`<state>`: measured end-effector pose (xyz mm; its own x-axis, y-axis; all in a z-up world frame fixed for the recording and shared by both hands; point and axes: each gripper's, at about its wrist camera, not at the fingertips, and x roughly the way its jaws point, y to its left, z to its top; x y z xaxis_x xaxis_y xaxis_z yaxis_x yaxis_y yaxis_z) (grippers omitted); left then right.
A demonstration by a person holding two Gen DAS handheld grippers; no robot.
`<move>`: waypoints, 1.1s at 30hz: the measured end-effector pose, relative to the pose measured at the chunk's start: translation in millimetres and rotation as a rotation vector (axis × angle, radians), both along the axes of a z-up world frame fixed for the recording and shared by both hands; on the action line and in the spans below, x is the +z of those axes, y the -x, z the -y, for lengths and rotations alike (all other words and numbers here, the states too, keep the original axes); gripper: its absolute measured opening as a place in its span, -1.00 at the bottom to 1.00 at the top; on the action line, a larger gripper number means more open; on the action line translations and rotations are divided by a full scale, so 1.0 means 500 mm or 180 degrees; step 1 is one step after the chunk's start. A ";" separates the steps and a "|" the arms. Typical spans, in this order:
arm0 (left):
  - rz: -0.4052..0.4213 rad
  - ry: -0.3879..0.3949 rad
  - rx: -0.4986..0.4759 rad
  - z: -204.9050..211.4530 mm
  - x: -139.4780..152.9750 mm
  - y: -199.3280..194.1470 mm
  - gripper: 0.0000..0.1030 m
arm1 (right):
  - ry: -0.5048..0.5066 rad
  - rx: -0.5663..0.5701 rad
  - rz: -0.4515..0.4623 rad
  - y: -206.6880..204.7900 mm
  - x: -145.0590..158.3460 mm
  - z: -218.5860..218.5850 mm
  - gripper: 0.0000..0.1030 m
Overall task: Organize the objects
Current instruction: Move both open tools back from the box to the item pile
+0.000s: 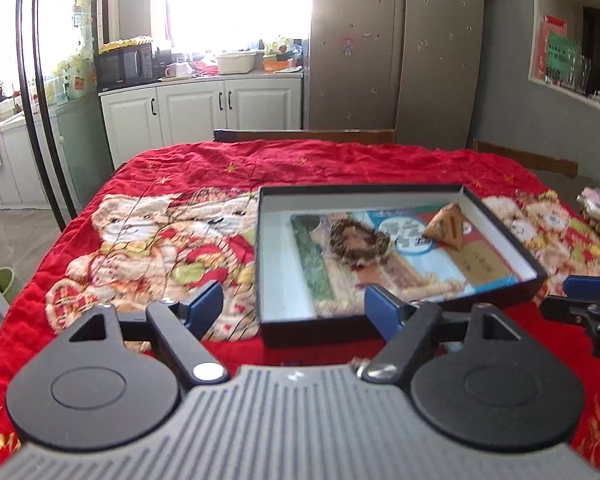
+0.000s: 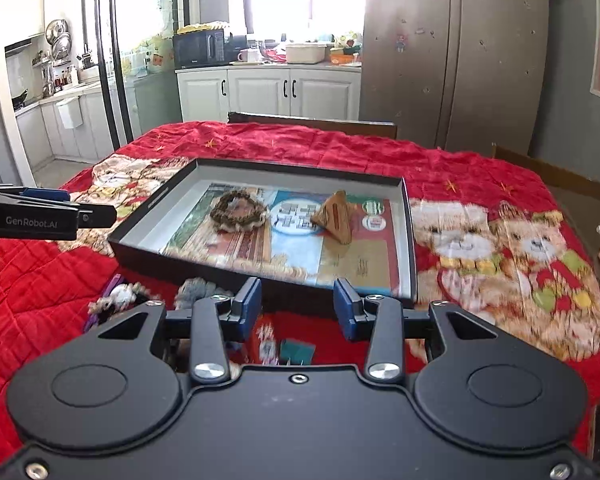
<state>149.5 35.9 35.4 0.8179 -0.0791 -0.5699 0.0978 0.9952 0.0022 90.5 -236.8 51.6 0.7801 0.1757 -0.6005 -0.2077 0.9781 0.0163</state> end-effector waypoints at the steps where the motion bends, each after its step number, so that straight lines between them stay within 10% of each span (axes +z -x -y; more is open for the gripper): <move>1: -0.0016 -0.0026 0.0002 -0.003 -0.005 0.008 0.68 | -0.0007 -0.0006 -0.0036 0.010 -0.006 -0.002 -0.19; 33: -0.0510 0.0066 -0.0097 -0.026 -0.150 0.059 0.67 | -0.0154 -0.0060 -0.0397 0.142 -0.114 -0.075 0.10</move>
<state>120.2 49.1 -39.4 0.7138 -0.1154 -0.6908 0.1252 0.9915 -0.0362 19.7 -199.4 -5.4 0.7033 0.1928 -0.6842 -0.1828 0.9792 0.0880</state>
